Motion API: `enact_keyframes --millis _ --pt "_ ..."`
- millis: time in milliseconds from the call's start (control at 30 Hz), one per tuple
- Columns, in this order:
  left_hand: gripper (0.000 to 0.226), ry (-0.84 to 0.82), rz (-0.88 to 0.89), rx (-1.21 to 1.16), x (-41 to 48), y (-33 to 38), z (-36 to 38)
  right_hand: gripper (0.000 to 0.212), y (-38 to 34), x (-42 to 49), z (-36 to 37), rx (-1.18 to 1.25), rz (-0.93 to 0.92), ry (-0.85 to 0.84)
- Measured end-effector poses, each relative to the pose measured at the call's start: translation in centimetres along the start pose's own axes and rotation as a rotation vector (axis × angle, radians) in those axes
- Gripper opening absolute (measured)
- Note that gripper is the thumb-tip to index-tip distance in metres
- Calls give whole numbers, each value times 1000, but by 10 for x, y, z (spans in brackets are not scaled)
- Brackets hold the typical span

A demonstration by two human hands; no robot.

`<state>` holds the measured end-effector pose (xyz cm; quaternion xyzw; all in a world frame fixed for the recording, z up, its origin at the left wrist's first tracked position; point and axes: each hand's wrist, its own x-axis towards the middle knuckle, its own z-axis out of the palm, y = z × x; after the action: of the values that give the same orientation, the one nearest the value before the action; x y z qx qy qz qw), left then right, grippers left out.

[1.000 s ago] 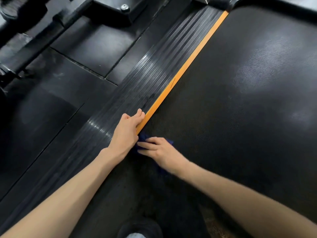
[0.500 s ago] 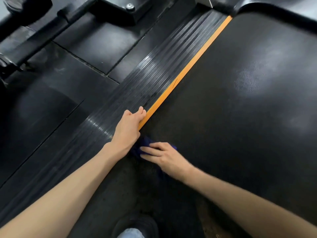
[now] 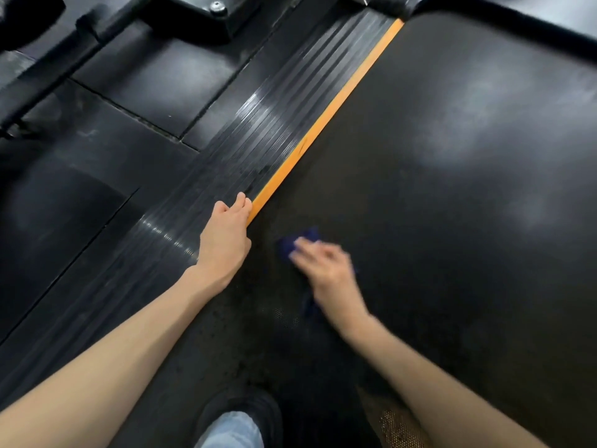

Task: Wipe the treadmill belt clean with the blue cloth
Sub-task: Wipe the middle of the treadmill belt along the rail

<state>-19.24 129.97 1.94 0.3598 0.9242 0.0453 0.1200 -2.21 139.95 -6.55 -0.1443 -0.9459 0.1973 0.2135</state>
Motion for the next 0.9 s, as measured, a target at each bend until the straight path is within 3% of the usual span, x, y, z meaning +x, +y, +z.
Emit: enact_keyframes --millis 100,167,233,300,367,433,533,600,633,700,800,867,900 --pt "62 34 7 71 -4 5 7 42 -19 -28 -3 48 -368 -256" --pt "68 28 10 81 -6 5 10 41 20 -17 -18 -36 -363 -213" --pt "73 19 19 55 -8 2 11 36 67 -7 -41 -93 -85 -18" --pt "74 -1 13 8 -7 0 9 31 104 -4 -67 -72 356 210" --pt "73 -43 -12 -28 -5 1 6 29 98 -3 -65 -4 641 327" --pt "71 -55 -20 -6 -3 6 4 28 53 -1 -35 39 501 314" --pt "69 -49 -37 81 -3 13 6 35 -33 -25 10 58 23 -21" --pt "69 -40 -46 109 -4 16 9 37 -32 -34 6 45 -189 -171" --pt "68 -40 -47 105 -4 17 10 37 -13 -31 -5 40 -226 -167" --pt "68 -48 -36 81 -5 15 8 38 36 -23 -33 -15 -104 -43" --pt "72 -74 -18 43 -5 8 5 34 108 -12 -77 -159 372 169" --pt "72 -79 -13 50 -5 7 4 28 98 -7 -72 -80 556 215" --pt "73 -76 -14 68 -6 9 5 26 75 -7 -61 -19 533 193"
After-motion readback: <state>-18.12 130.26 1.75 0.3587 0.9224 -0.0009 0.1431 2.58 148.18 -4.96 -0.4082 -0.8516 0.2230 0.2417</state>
